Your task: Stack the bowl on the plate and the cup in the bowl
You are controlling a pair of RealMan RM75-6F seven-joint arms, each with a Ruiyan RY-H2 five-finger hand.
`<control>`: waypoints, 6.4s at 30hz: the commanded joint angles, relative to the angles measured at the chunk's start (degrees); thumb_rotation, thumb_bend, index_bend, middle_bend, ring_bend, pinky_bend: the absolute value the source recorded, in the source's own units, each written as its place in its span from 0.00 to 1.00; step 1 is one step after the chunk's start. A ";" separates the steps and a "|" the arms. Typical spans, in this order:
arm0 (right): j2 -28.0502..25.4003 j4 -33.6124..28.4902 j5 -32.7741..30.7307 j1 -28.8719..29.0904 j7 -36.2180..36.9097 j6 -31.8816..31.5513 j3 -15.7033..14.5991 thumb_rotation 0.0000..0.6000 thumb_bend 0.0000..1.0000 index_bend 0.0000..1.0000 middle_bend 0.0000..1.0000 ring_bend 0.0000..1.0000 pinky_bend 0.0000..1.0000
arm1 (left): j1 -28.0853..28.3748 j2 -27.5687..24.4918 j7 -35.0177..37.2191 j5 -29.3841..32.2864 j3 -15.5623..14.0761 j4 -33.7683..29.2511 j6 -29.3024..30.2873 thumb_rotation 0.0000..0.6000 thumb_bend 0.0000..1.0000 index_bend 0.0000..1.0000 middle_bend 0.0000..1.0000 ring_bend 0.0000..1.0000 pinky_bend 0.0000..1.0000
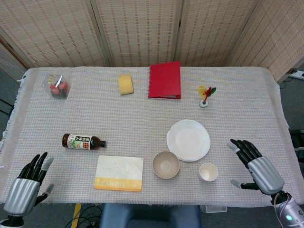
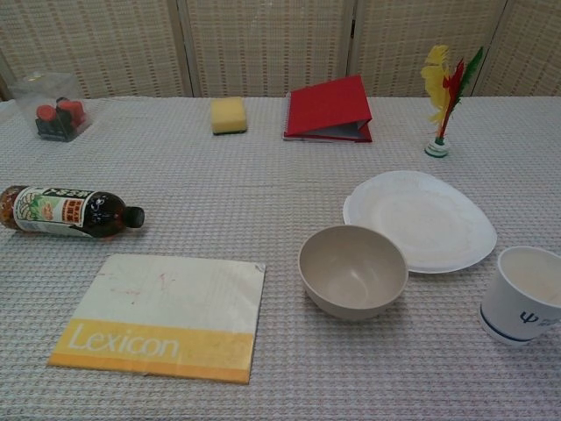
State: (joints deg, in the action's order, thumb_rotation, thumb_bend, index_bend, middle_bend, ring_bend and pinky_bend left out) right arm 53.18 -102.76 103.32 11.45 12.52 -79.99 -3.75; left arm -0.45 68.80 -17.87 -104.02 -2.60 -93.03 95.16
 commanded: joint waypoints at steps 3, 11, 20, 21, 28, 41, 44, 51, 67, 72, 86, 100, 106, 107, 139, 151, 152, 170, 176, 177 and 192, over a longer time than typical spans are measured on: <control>-3.36 -13.61 -3.68 10.27 -8.20 16.86 2.94 1.00 0.01 0.00 0.00 0.00 0.00 | -0.57 -0.38 0.01 -1.02 -0.23 -0.34 1.42 1.00 0.31 0.00 0.00 0.00 0.26; 4.96 -19.07 -20.99 17.48 -23.75 29.65 6.88 1.00 0.00 0.00 0.00 0.00 0.00 | -1.57 -1.25 1.53 -1.71 -0.09 -0.21 4.12 1.00 0.31 0.00 0.00 0.00 0.26; 12.43 -18.91 -29.14 20.85 -32.34 31.28 6.53 1.00 0.00 0.00 0.00 0.00 0.00 | -2.48 -1.87 2.69 -2.45 -0.04 -0.13 6.17 1.00 0.31 0.00 0.00 0.00 0.26; 12.86 -18.87 -29.47 20.94 -32.87 30.98 6.46 1.00 0.00 0.00 0.00 0.00 0.00 | -2.50 -1.91 2.79 -2.50 -0.06 -0.11 6.19 1.00 0.31 0.00 0.00 0.00 0.26; 15.27 -17.38 -31.93 22.09 -34.41 30.25 6.24 1.00 0.00 0.00 0.00 0.00 0.00 | -2.60 -1.92 2.84 -2.77 -0.03 -0.15 6.12 1.00 0.31 0.00 0.00 0.00 0.26; 20.57 -11.69 -34.00 24.04 -33.74 30.09 6.02 1.00 0.00 0.00 0.00 0.00 0.00 | -3.17 -2.50 3.92 -2.85 0.29 -0.30 7.29 1.00 0.31 0.00 0.00 0.00 0.26; 22.04 -10.04 -34.52 24.34 -33.17 30.10 6.01 1.00 0.00 0.00 0.00 0.00 0.00 | -3.27 -2.66 4.16 -2.90 0.32 -0.31 7.43 1.00 0.31 0.00 0.00 0.00 0.26; 24.36 -6.90 -35.69 25.24 -32.34 30.45 6.08 1.00 0.00 0.00 0.00 0.00 0.00 | -3.43 -2.81 4.60 -2.82 0.66 -0.27 7.90 1.00 0.31 0.00 0.00 0.00 0.26; 26.94 -2.07 -36.94 26.49 -28.37 31.80 6.14 1.00 0.00 0.00 0.00 0.00 0.00 | -3.51 -2.91 4.80 -2.94 0.95 -0.22 7.88 1.00 0.31 0.00 0.00 0.00 0.26; 27.93 -0.81 -36.92 26.93 -27.38 32.33 6.19 1.00 0.00 0.00 0.00 0.00 0.00 | -3.60 -3.02 5.05 -2.96 1.01 -0.20 8.08 1.00 0.31 0.00 0.00 0.00 0.26; 30.39 1.38 -37.74 28.00 -26.82 32.20 6.74 1.00 0.00 0.00 0.00 0.00 0.00 | -3.78 -3.36 5.77 -3.00 1.12 -0.10 8.44 1.00 0.31 0.00 0.00 0.00 0.26; 32.25 2.02 -36.53 27.33 -28.16 28.53 6.62 1.00 0.19 0.00 0.13 0.12 0.16 | -3.99 -3.35 6.17 -3.17 1.29 0.10 8.95 1.00 0.31 0.00 0.00 0.00 0.26; 30.84 0.84 -35.62 26.74 -27.56 26.90 7.19 1.00 0.20 0.00 0.14 0.13 0.16 | -4.08 -3.27 5.99 -3.11 1.37 0.10 9.01 1.00 0.31 0.00 0.00 0.00 0.26; 30.48 0.62 -35.55 26.64 -27.32 26.59 7.44 1.00 0.19 0.00 0.14 0.13 0.16 | -4.09 -3.28 5.99 -3.12 1.37 0.10 9.02 1.00 0.31 0.00 0.00 0.00 0.26; 22.96 13.66 -39.36 25.81 -16.37 31.46 10.42 1.00 0.16 0.00 0.14 0.13 0.16 | -2.63 -1.84 3.03 -1.26 1.59 -0.06 4.60 1.00 0.31 0.00 0.00 0.00 0.26; 25.58 17.19 -36.01 26.56 -11.02 33.74 10.90 1.00 0.06 0.00 0.01 0.05 0.11 | -2.39 -1.88 3.08 -0.79 1.76 0.14 4.46 1.00 0.31 0.00 0.00 0.00 0.26; 25.40 17.03 -35.74 26.66 -10.47 34.15 10.91 1.00 0.05 0.00 0.00 0.03 0.08 | -2.40 -1.87 3.06 -0.73 1.77 0.15 4.47 1.00 0.31 0.00 0.00 0.00 0.26; 2.27 -1.76 -27.36 22.62 -4.01 31.55 10.43 1.00 0.03 0.00 0.00 0.00 0.00 | -2.13 -1.31 1.85 -0.03 1.81 -0.06 3.68 1.00 0.31 0.00 0.00 0.00 0.26; -5.01 -7.21 -19.51 21.04 3.15 31.65 8.55 1.00 0.03 0.00 0.00 0.00 0.00 | -2.02 -1.05 1.30 0.11 1.79 -0.13 3.37 1.00 0.31 0.00 0.00 0.00 0.26; -5.59 -7.47 -18.25 20.84 2.91 31.48 8.07 1.00 0.03 0.00 0.00 0.00 0.00 | -2.00 -1.03 1.24 0.12 1.80 -0.17 3.35 1.00 0.31 0.00 0.00 0.00 0.26; -8.31 -9.56 -12.50 18.16 -4.33 30.61 3.12 1.00 0.04 0.11 0.00 0.00 0.00 | -1.84 -0.23 -0.11 -0.23 1.43 -0.16 2.75 1.00 0.31 0.00 0.00 0.00 0.26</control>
State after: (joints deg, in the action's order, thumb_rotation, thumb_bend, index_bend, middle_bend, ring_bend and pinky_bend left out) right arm 44.95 -112.27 90.92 29.94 8.64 -49.46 -0.15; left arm -2.30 68.57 -17.98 -104.25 -1.17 -93.19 97.91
